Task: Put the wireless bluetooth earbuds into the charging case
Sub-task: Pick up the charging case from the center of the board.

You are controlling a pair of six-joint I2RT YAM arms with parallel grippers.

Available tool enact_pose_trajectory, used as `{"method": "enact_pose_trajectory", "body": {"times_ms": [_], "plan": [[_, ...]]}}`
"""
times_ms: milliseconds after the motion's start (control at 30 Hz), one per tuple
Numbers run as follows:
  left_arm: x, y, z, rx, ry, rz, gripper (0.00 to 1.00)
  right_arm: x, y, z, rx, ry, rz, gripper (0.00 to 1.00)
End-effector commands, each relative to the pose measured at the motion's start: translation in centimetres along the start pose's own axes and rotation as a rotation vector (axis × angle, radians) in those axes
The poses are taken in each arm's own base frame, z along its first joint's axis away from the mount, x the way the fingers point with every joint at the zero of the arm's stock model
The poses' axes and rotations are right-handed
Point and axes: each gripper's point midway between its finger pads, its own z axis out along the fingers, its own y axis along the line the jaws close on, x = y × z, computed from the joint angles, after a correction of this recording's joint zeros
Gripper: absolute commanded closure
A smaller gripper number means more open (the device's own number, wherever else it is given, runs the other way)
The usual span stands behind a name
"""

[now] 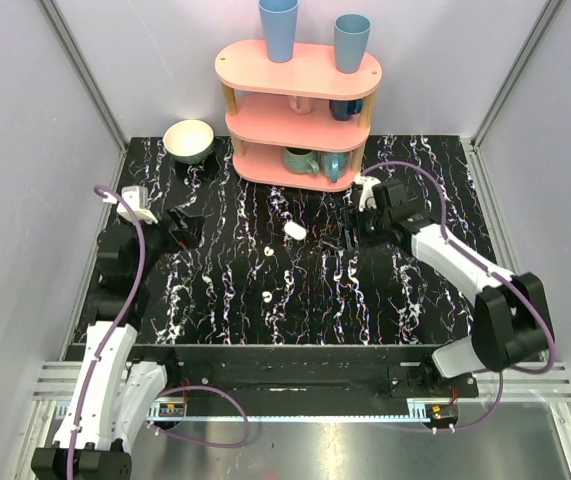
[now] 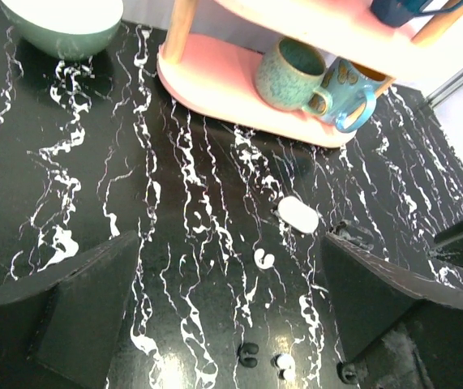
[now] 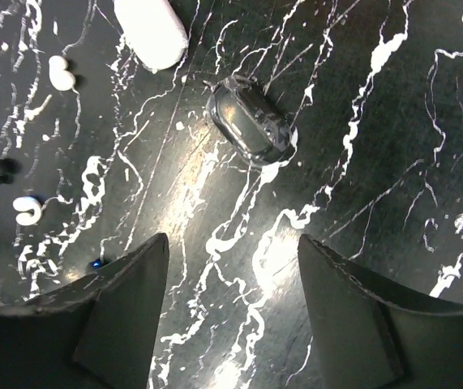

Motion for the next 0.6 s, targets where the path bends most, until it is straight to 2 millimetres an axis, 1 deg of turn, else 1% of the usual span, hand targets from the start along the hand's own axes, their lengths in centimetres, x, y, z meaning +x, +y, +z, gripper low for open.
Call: {"method": "enact_pose_trajectory", "body": {"times_ms": [0,33,67,133,167,200,400,433,500,533,567], "plan": [[0.1,-0.2,-0.1,0.023,-0.006,0.013,0.01,-1.1,-0.5,1.3,0.046,0.034,-0.113,0.23],[0.1,-0.3,-0.2,0.023,-0.008,0.014,0.01,-1.0,-0.6,1.6,0.039,0.046,-0.161,0.23],[0.1,-0.4,-0.2,0.027,-0.011,0.015,0.01,-0.4,-0.7,2.1,0.027,0.07,-0.175,0.23],[0.1,-0.5,-0.2,0.034,-0.011,0.02,0.01,-0.2,-0.7,2.7,0.011,0.069,-0.217,0.22],[0.0,-0.5,-0.2,0.034,-0.015,0.021,0.01,-0.1,-0.3,3.1,-0.013,0.067,-0.237,0.22],[0.1,-0.6,-0.2,0.036,-0.015,0.02,0.01,-0.2,0.1,3.4,-0.026,0.055,-0.267,0.22],[0.4,-0.5,-0.3,0.038,-0.027,0.02,0.01,-0.4,0.4,4.4,-0.043,0.052,-0.361,0.22],[0.5,-0.4,-0.3,0.034,-0.028,0.02,0.01,0.1,0.2,5.1,-0.044,0.064,-0.382,0.23],[0.4,-0.5,-0.4,0.032,-0.034,0.023,0.01,0.3,0.0,5.7,-0.045,0.067,-0.423,0.23],[0.3,-0.4,-0.4,0.028,-0.039,0.025,0.01,0.8,-0.1,6.2,-0.051,0.081,-0.439,0.24],[0.5,-0.4,-0.4,0.027,-0.036,0.024,0.01,0.9,0.1,6.5,-0.068,0.078,-0.458,0.24]]}}
